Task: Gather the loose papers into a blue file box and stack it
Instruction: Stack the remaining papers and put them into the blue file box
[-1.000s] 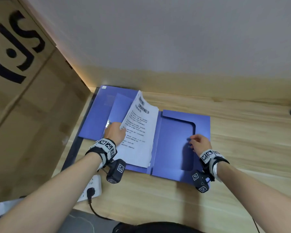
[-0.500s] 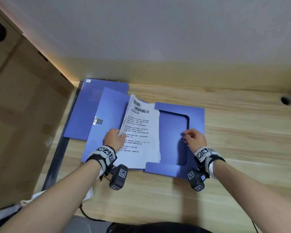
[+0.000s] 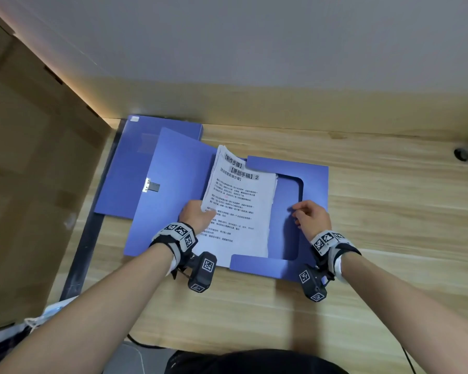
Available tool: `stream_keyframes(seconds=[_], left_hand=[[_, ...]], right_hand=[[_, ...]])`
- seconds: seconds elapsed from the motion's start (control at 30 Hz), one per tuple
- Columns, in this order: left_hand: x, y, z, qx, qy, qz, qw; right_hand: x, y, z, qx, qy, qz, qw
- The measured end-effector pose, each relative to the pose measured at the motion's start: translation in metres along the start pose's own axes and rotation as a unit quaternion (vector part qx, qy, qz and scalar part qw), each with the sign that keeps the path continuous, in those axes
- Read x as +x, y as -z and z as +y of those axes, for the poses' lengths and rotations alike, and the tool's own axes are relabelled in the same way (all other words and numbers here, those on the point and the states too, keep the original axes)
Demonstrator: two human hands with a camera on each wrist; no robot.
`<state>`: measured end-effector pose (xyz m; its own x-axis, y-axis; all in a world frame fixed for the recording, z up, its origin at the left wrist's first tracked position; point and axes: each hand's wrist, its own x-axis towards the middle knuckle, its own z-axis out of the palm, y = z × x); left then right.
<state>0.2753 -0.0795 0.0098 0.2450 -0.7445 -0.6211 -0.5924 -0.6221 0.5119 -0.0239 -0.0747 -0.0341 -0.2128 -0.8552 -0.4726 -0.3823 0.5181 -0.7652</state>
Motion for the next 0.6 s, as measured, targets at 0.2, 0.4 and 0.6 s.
stream_keyframes(seconds=[0.2,0.4,0.6], left_hand=[[0.002,-0.028,0.016,-0.05,0.02,-0.053,0.997],[0.005,-0.056,0.027,-0.104,0.041,-0.091,0.99],[-0.002,-0.071,0.034,-0.177,0.071,-0.089,0.978]], right_hand=[[-0.003,0.003,0.003,0.02,0.0,-0.004,1.0],[-0.006,0.006,0.007,-0.011,0.049,-0.009,0.999],[-0.005,0.005,0.011,-0.212,0.125,0.0,0.969]])
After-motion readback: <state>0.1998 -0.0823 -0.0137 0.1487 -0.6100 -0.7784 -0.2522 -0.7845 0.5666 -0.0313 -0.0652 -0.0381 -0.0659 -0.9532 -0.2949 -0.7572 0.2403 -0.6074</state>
